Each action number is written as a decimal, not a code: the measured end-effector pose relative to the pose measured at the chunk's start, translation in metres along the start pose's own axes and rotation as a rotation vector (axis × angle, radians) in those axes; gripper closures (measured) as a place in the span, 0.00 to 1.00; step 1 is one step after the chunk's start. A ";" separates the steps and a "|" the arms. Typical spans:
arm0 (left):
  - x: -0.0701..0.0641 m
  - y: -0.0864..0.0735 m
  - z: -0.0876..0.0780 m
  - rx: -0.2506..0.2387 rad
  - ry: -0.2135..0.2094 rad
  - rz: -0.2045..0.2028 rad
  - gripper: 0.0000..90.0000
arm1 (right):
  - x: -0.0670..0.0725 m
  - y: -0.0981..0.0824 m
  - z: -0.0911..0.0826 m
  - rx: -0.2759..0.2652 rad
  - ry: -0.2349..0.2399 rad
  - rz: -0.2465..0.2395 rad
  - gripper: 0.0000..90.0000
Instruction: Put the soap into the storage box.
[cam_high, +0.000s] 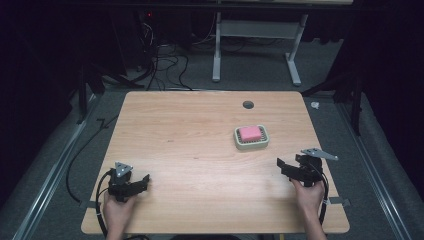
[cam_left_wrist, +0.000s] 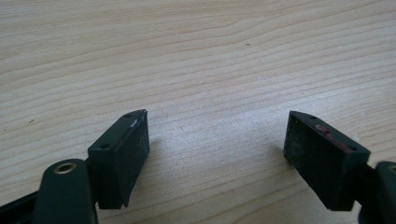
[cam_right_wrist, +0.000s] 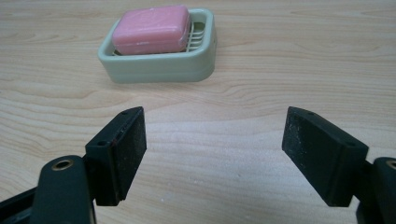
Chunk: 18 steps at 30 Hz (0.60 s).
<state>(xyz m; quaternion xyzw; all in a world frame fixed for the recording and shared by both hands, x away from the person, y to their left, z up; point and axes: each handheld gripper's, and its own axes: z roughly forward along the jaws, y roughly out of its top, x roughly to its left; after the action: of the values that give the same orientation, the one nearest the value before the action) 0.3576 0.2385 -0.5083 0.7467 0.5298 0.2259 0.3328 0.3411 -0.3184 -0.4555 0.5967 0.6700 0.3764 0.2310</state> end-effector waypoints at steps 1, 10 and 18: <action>0.000 0.000 0.000 0.000 0.000 0.000 0.25 | 0.000 -0.001 -0.001 0.001 -0.001 0.000 0.25; 0.000 0.000 0.000 0.000 0.000 0.000 0.25 | 0.003 -0.013 0.000 0.013 0.009 -0.004 0.25; 0.000 0.000 0.000 0.000 0.000 0.000 0.25 | 0.009 -0.019 0.001 0.021 0.015 -0.022 0.26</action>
<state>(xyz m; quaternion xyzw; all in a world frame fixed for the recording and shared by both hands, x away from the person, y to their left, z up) 0.3576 0.2385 -0.5083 0.7467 0.5298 0.2258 0.3330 0.3282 -0.3098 -0.4697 0.5887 0.6821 0.3715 0.2238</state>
